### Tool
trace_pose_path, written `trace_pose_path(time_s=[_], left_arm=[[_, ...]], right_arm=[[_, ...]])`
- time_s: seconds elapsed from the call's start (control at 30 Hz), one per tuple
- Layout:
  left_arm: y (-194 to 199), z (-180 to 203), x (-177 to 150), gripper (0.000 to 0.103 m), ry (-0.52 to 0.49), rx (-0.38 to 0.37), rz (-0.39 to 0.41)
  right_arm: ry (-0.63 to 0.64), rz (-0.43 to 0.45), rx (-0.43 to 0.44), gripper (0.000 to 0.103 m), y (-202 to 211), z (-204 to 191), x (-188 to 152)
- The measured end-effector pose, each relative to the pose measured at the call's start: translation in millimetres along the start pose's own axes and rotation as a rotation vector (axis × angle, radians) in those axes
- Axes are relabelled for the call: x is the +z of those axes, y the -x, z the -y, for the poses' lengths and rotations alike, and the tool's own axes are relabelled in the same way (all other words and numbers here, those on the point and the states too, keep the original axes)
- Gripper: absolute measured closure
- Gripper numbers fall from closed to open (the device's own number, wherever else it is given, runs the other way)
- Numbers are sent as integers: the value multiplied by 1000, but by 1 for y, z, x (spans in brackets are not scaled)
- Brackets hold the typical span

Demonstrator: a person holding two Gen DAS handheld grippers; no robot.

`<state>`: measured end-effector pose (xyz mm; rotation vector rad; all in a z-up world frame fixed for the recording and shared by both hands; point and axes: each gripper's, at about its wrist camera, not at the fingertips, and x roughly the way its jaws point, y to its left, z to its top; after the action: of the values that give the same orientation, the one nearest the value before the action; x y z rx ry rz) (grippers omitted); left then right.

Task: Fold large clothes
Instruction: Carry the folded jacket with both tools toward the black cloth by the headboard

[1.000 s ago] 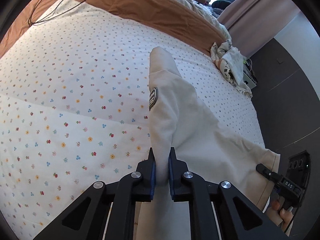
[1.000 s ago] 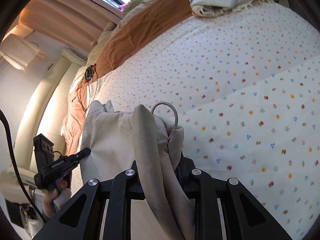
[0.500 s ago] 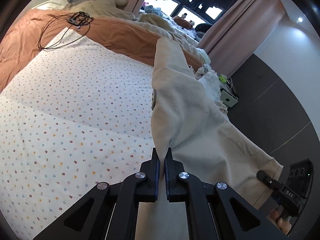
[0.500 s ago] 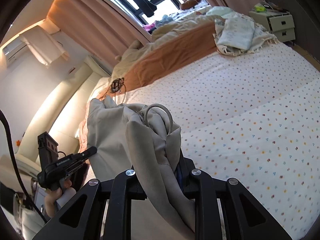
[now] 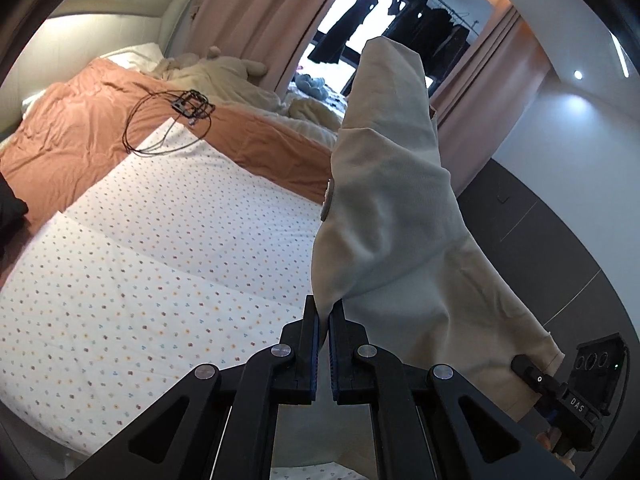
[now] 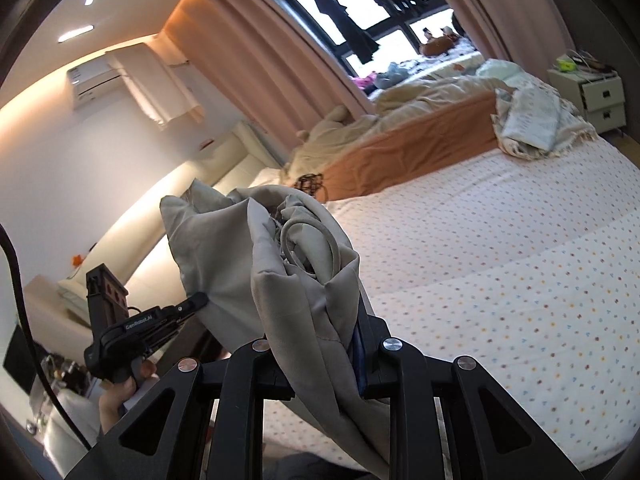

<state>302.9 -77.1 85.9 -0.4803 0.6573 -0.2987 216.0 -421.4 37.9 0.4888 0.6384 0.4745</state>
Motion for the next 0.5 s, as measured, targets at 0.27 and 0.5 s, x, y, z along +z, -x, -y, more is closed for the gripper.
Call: trace_pose_path(time_s=[0.27,0.5], left_arm=[[91,-27,20,100,23,40,105],[153,-57,23,100,34,90,169]], right_arm=[[66,-9,111,81,-4,-70,-16],[100,-29,206,82,-23,-126,-39]])
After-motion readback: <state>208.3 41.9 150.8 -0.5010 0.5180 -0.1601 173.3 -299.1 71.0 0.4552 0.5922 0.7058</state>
